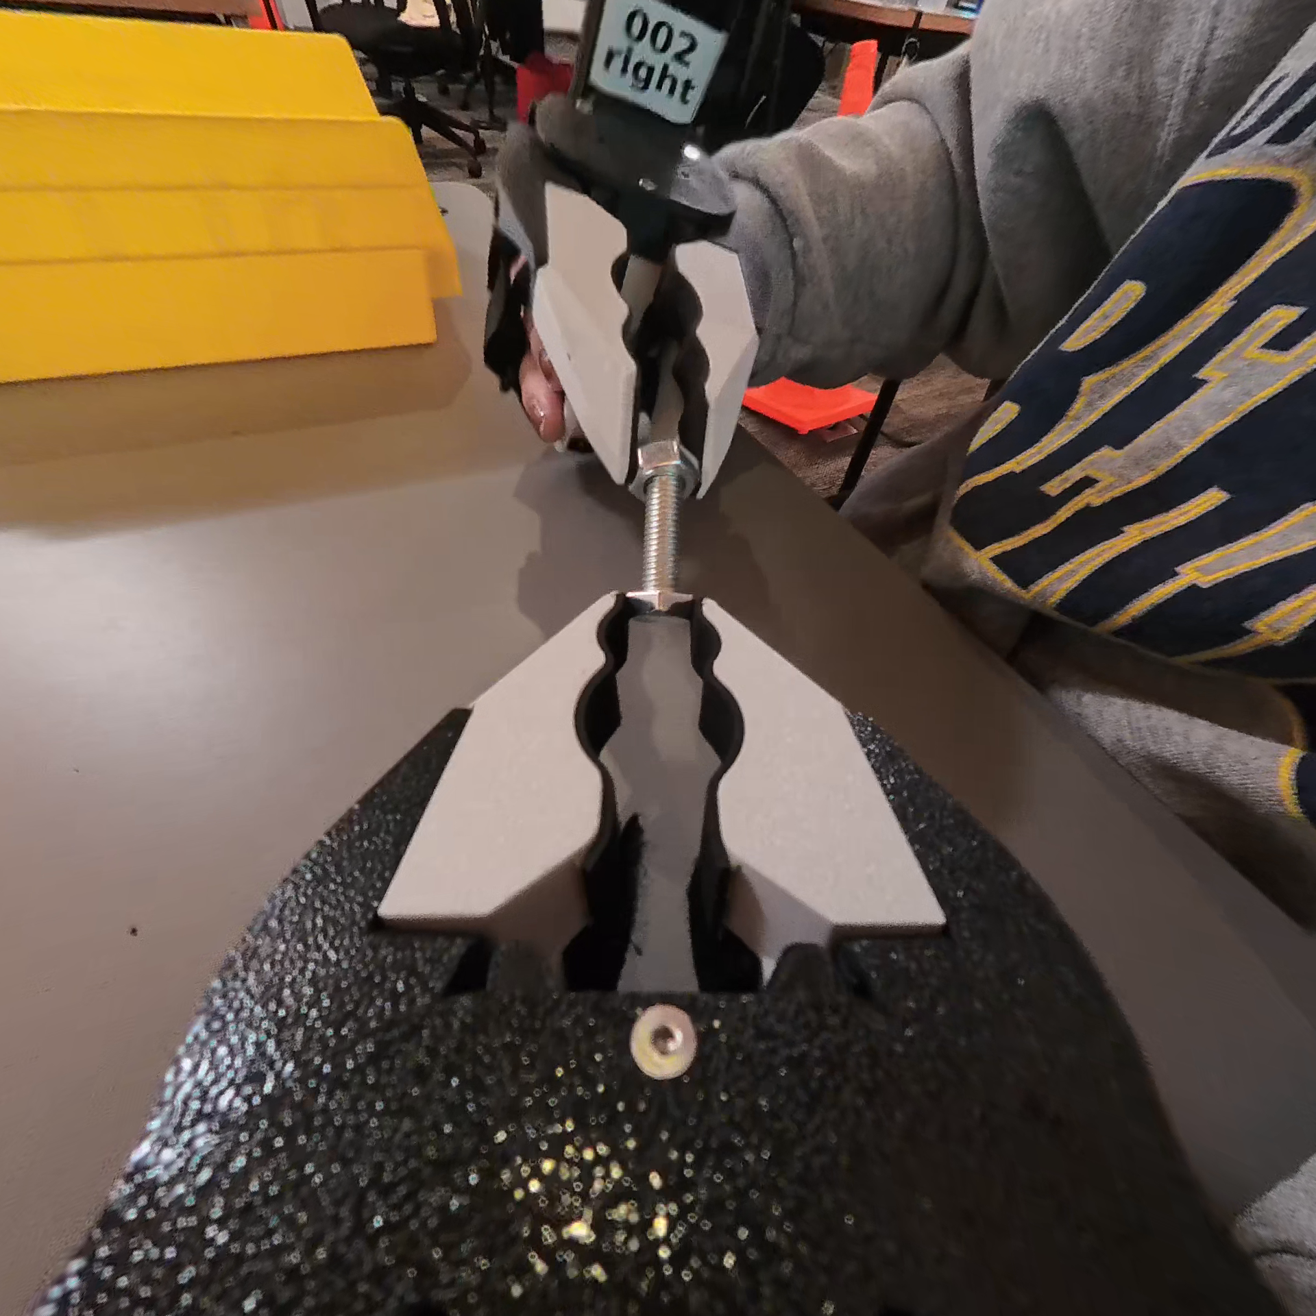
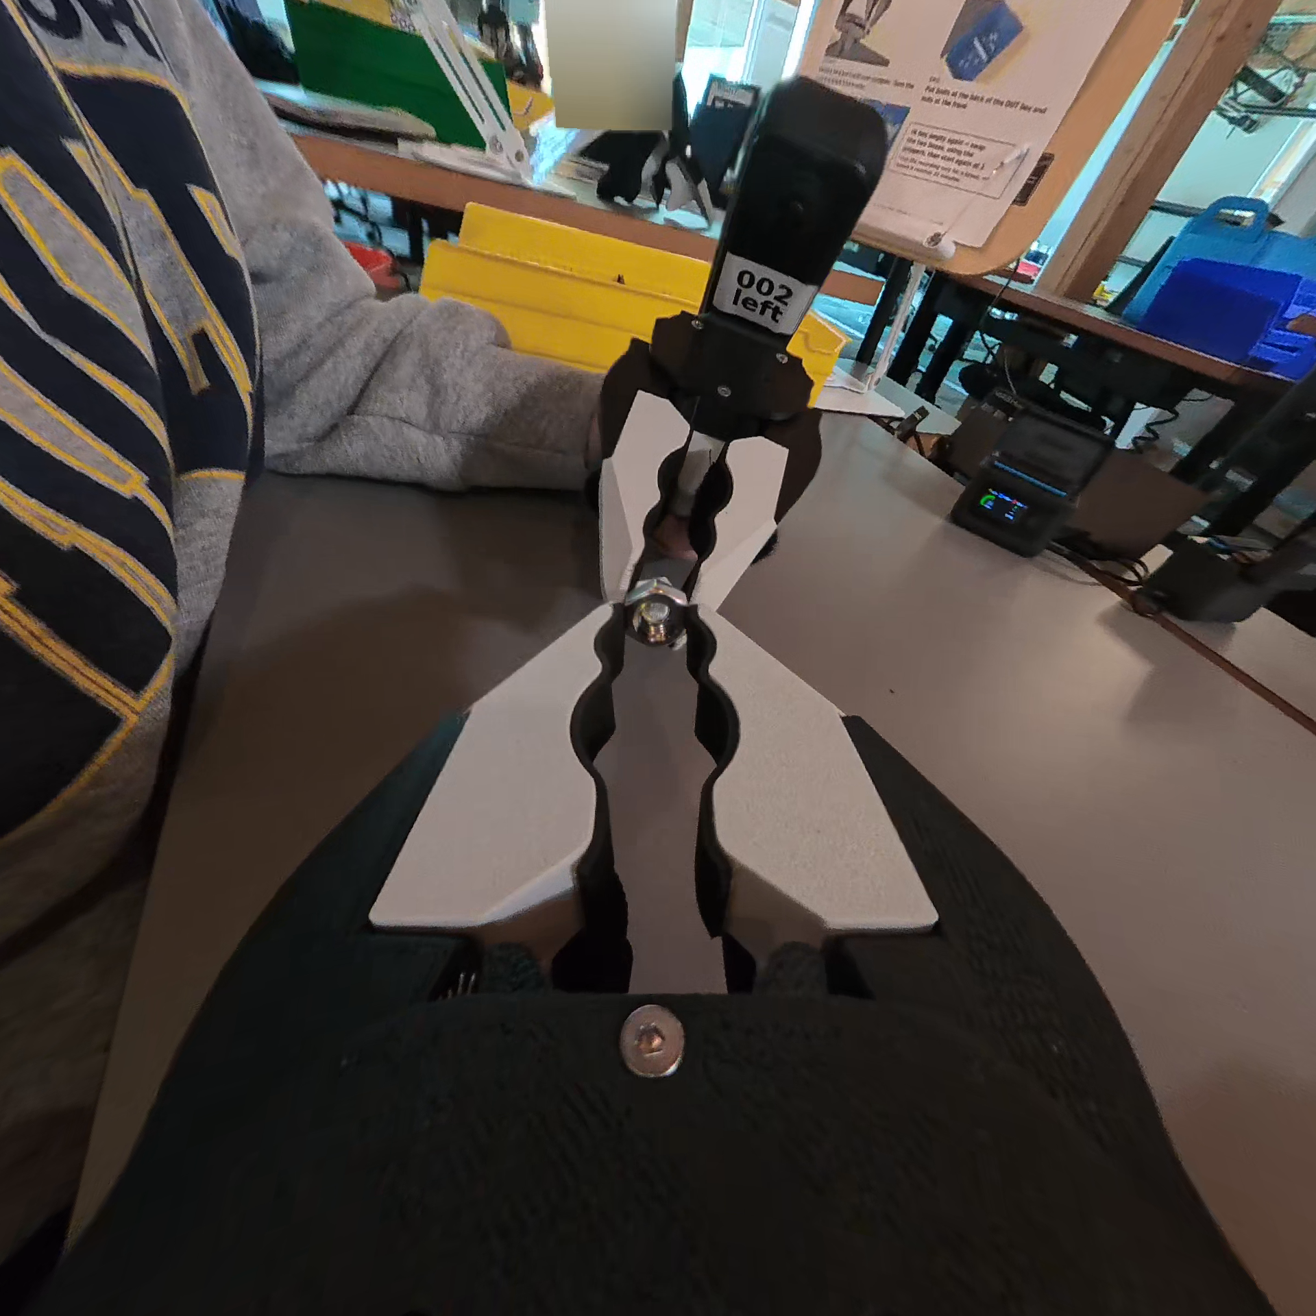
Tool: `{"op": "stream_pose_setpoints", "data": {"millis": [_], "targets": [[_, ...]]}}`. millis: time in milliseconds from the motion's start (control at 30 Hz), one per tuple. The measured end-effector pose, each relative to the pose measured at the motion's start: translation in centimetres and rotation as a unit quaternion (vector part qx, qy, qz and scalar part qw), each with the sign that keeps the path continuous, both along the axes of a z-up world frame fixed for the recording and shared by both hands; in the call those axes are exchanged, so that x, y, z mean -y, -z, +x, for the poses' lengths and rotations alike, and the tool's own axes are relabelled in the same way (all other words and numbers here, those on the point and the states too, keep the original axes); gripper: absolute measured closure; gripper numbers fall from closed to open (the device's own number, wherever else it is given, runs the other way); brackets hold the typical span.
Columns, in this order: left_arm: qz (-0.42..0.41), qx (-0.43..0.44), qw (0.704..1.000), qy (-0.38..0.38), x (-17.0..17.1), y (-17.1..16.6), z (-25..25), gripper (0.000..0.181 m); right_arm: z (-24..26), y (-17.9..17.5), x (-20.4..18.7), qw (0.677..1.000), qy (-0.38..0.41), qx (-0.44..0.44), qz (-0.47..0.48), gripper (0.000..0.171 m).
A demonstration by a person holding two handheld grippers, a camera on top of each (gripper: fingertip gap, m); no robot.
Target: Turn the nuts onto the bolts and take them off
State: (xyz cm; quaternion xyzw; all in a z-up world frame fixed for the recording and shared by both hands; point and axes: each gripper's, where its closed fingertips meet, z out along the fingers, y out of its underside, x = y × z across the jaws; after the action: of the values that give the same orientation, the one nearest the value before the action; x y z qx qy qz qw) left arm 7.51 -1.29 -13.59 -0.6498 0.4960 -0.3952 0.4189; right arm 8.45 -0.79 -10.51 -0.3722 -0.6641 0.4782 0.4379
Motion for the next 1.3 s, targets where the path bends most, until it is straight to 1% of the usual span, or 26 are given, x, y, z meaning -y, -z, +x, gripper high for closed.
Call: {"op": "stream_pose_setpoints", "data": {"millis": [100, 200, 267, 333, 400, 533, 667, 800, 900, 1000, 1133, 1300], "targets": [[-0.009, -0.038, 0.999, -0.002, 0.0, 1.2, 0.1, 0.166, 0.3, 1.2, -0.1, 0.997, -0.001, 0.045, 0.066, 0.155], [-0.006, -0.073, 0.997, -0.010, -0.3, 2.3, 0.3, 0.166, 0.6, 2.6, -0.3, 0.985, -0.001, 0.110, 0.130, 0.155], [0.000, -0.088, 0.996, -0.018, -0.6, 2.7, 0.2, 0.166, 0.6, 3.1, -0.7, 0.977, 0.012, 0.146, 0.153, 0.155], [0.006, -0.100, 0.995, -0.020, -0.7, 3.0, 0.2, 0.166, 0.6, 3.6, -0.7, 0.973, 0.025, 0.178, 0.147, 0.155], [0.006, -0.093, 0.995, -0.018, -0.6, 2.8, 0.1, 0.166, 0.5, 3.5, -0.7, 0.976, 0.030, 0.175, 0.126, 0.155], [0.002, -0.051, 0.999, -0.011, -0.4, 1.5, 0.3, 0.167, 0.5, 2.1, -0.4, 0.993, 0.024, 0.099, 0.061, 0.155], [0.011, -0.083, 0.996, -0.017, -0.6, 2.4, 0.1, 0.166, 0.5, 2.9, -0.5, 0.991, 0.039, 0.114, 0.059, 0.155], [0.020, -0.081, 0.996, -0.028, -1.0, 2.1, 0.0, 0.167, 0.4, 2.8, -0.8, 0.990, 0.070, 0.122, -0.021, 0.155], [0.035, -0.116, 0.992, -0.036, -1.3, 3.1, -0.1, 0.167, 0.4, 3.7, -1.1, 0.976, 0.097, 0.171, -0.092, 0.155], [0.044, -0.130, 0.990, -0.043, -1.6, 3.5, -0.1, 0.167, 0.5, 4.6, -1.3, 0.951, 0.124, 0.222, -0.173, 0.155], [0.063, -0.113, 0.990, -0.063, -2.2, 2.8, -0.3, 0.167, 0.3, 3.9, -1.9, 0.910, 0.160, 0.229, -0.307, 0.155], [0.098, -0.140, 0.982, -0.082, -2.9, 3.0, -0.3, 0.166, 0.3, 4.1, -2.5, 0.840, 0.195, 0.241, -0.446, 0.155]]}}
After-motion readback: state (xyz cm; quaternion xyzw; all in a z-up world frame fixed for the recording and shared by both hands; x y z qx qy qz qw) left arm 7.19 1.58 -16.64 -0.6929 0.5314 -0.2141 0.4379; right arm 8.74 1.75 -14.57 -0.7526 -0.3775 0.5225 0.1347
